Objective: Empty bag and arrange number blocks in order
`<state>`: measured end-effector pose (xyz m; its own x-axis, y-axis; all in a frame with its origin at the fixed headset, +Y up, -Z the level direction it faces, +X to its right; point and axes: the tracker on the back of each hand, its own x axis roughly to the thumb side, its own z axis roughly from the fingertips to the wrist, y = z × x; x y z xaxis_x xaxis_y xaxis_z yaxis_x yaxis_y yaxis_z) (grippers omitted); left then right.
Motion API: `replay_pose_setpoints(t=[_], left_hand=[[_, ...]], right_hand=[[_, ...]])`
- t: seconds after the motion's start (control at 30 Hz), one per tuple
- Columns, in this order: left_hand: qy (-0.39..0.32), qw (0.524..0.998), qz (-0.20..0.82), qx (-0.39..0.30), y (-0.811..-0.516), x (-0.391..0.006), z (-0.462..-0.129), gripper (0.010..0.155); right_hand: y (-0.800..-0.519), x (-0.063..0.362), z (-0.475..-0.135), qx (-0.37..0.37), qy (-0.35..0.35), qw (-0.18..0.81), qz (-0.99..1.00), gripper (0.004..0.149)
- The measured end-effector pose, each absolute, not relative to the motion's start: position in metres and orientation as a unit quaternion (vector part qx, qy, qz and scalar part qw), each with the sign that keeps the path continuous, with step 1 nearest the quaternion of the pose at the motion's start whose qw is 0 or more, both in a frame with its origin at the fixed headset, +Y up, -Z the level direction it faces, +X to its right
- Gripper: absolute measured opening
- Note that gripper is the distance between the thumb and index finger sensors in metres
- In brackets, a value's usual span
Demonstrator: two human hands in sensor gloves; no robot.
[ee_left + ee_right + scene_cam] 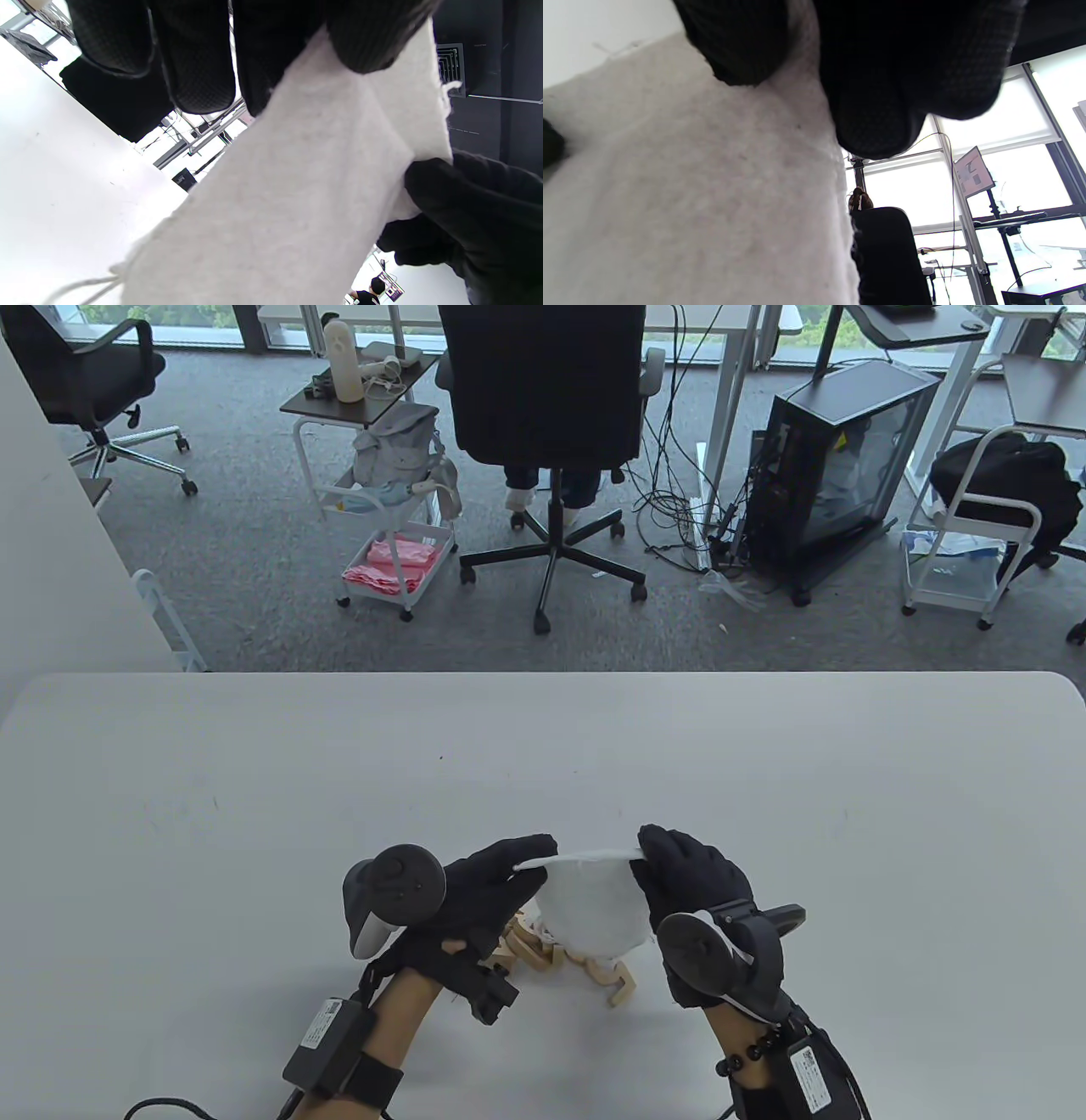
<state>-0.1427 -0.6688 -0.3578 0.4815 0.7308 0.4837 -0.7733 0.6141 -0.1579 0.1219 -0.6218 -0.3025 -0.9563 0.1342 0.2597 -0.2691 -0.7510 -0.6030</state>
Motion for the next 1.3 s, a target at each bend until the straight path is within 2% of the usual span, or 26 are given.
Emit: replay_pose_setpoints(t=[0.07, 0.2, 0.33, 0.47, 0.67, 0.73, 0.8, 0.87, 1.03, 1.13, 1.2, 1.3], left_hand=[[-0.256, 0.868, 0.423, 0.035, -0.671, -0.140, -0.357, 0.047], [-0.259, 0.878, 0.402, 0.015, -0.677, -0.138, -0.358, 0.050], [-0.266, 0.874, 0.406, -0.010, -0.679, -0.139, -0.360, 0.063], [-0.286, 0.883, 0.368, -0.052, -0.689, -0.133, -0.362, 0.088], [-0.274, 0.872, 0.401, -0.067, -0.698, -0.136, -0.366, 0.097], [-0.283, 0.859, 0.420, -0.073, -0.699, -0.139, -0.366, 0.093], [-0.286, 0.852, 0.432, -0.070, -0.696, -0.142, -0.365, 0.073], [-0.276, 0.851, 0.445, -0.048, -0.693, -0.145, -0.363, 0.041], [-0.232, 0.872, 0.430, 0.008, -0.678, -0.161, -0.357, 0.040], [-0.201, 0.882, 0.427, 0.000, -0.673, -0.176, -0.357, 0.041], [-0.148, 0.883, 0.445, 0.010, -0.671, -0.199, -0.361, 0.042], [-0.041, 0.887, 0.459, 0.028, -0.671, -0.259, -0.369, 0.042]], right_hand=[[-0.633, 0.126, -0.314, 0.080, -0.270, 0.078, 0.956, 0.037], [-0.631, 0.133, -0.313, 0.082, -0.297, 0.101, 0.946, 0.036], [-0.626, 0.140, -0.312, 0.079, -0.289, 0.136, 0.944, 0.035], [-0.634, 0.143, -0.320, 0.109, -0.230, 0.169, 0.952, 0.035], [-0.626, 0.153, -0.323, 0.154, -0.191, 0.289, 0.925, 0.036], [-0.633, 0.161, -0.329, 0.173, -0.138, 0.389, 0.894, 0.035], [-0.637, 0.167, -0.334, 0.181, -0.106, 0.455, 0.865, 0.036], [-0.640, 0.171, -0.337, 0.176, -0.089, 0.489, 0.850, 0.036], [-0.652, 0.178, -0.345, 0.129, -0.085, 0.506, 0.849, 0.037], [-0.665, 0.172, -0.350, 0.111, -0.060, 0.565, 0.815, 0.041], [-0.668, 0.172, -0.351, 0.102, -0.056, 0.577, 0.808, 0.045], [-0.667, 0.177, -0.350, 0.090, -0.078, 0.562, 0.819, 0.048]])
